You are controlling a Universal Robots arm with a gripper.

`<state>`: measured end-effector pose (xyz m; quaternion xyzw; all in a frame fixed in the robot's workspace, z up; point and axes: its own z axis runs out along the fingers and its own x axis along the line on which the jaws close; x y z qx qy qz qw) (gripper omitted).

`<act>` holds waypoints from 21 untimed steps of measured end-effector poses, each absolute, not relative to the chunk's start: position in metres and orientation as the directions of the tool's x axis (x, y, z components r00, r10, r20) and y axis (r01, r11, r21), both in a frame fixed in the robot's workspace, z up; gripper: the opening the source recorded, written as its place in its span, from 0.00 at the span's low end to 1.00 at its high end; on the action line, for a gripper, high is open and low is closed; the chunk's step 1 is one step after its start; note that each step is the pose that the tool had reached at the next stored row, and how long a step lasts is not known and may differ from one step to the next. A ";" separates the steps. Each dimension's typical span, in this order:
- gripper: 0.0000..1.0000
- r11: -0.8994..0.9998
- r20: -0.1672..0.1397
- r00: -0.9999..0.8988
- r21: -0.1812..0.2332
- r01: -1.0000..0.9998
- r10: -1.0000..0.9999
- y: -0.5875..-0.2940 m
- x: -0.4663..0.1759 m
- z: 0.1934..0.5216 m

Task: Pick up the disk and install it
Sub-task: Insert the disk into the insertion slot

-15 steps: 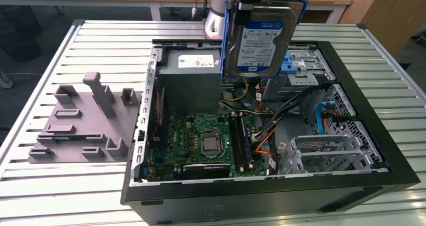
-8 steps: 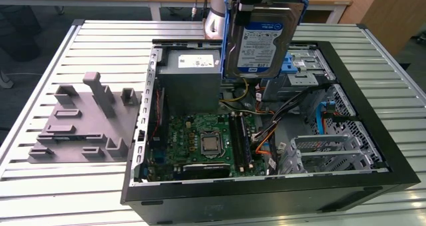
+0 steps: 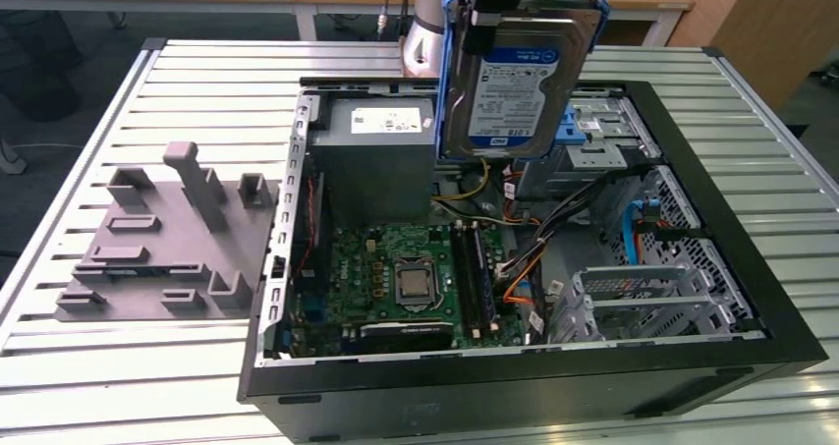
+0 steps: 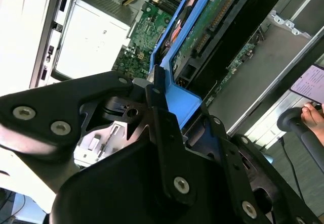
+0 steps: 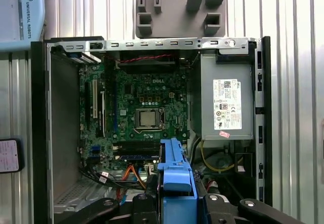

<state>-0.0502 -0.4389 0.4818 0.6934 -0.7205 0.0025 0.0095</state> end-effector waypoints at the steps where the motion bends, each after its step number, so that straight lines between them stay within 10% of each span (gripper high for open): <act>1: 0.36 0.038 0.017 -0.038 0.010 -0.999 -0.999 -0.440 -0.050 0.482; 21: 0.36 0.038 0.017 -0.038 0.010 -0.999 -0.999 -0.459 -0.050 0.482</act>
